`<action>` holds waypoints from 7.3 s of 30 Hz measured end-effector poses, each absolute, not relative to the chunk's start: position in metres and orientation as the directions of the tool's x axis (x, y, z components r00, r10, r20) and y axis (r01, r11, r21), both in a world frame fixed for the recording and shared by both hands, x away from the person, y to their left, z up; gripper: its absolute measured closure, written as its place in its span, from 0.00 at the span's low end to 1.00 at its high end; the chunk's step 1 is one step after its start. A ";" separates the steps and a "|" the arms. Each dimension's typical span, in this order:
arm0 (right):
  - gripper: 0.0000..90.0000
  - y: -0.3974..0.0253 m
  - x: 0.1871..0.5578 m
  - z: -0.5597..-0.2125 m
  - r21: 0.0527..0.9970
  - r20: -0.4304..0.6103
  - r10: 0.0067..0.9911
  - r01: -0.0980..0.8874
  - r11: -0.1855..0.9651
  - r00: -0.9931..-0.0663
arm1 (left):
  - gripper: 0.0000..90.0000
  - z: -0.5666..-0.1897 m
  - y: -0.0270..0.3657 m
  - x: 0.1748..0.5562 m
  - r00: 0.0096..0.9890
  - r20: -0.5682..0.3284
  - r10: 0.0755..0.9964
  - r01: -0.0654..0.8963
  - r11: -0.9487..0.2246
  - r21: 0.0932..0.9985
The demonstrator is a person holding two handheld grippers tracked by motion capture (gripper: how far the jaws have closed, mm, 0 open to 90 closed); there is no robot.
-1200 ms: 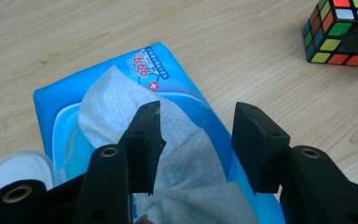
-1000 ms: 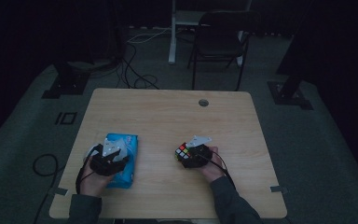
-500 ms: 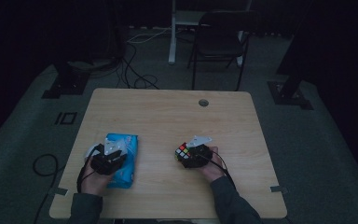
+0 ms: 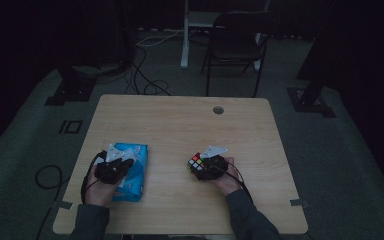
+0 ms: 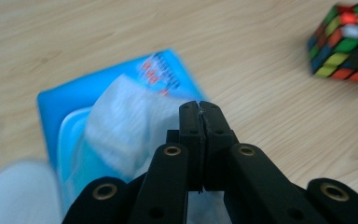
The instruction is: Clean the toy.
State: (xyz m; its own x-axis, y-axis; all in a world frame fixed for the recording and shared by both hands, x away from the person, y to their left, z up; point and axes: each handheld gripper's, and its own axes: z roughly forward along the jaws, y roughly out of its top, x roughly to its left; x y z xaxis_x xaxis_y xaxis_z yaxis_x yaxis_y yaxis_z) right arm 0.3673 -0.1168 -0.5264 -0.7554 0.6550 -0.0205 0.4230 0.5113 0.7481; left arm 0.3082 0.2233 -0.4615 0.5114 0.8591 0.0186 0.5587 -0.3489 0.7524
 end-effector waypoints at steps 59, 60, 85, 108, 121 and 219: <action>0.37 -0.118 0.368 -0.527 0.745 -0.019 0.646 0.420 0.518 -0.763 | 0.96 -0.462 0.220 0.312 0.485 0.073 0.872 0.542 -0.365 0.757; 0.37 -0.118 0.368 -0.527 0.745 -0.019 0.646 0.420 0.518 -0.763 | 0.96 -0.461 0.219 0.312 0.487 0.071 0.870 0.534 -0.362 0.764; 0.36 -0.118 0.369 -0.532 0.734 -0.020 0.642 0.425 0.529 -0.766 | 0.96 -0.427 0.182 0.315 0.605 0.034 0.796 0.404 -0.344 0.848; 0.37 -0.117 0.361 -0.526 0.760 -0.050 0.622 0.374 0.531 -0.781 | 0.96 -0.427 0.143 0.328 0.679 0.025 0.734 0.373 -0.374 0.849; 0.37 -0.111 0.353 -0.518 0.776 -0.061 0.606 0.344 0.529 -0.793 | 0.96 -0.448 0.110 0.338 0.723 -0.007 0.691 0.380 -0.388 0.840; 0.37 -0.110 0.348 -0.512 0.786 -0.088 0.593 0.310 0.535 -0.800 | 0.95 -0.476 0.049 0.326 0.802 0.129 0.583 0.249 -0.522 0.815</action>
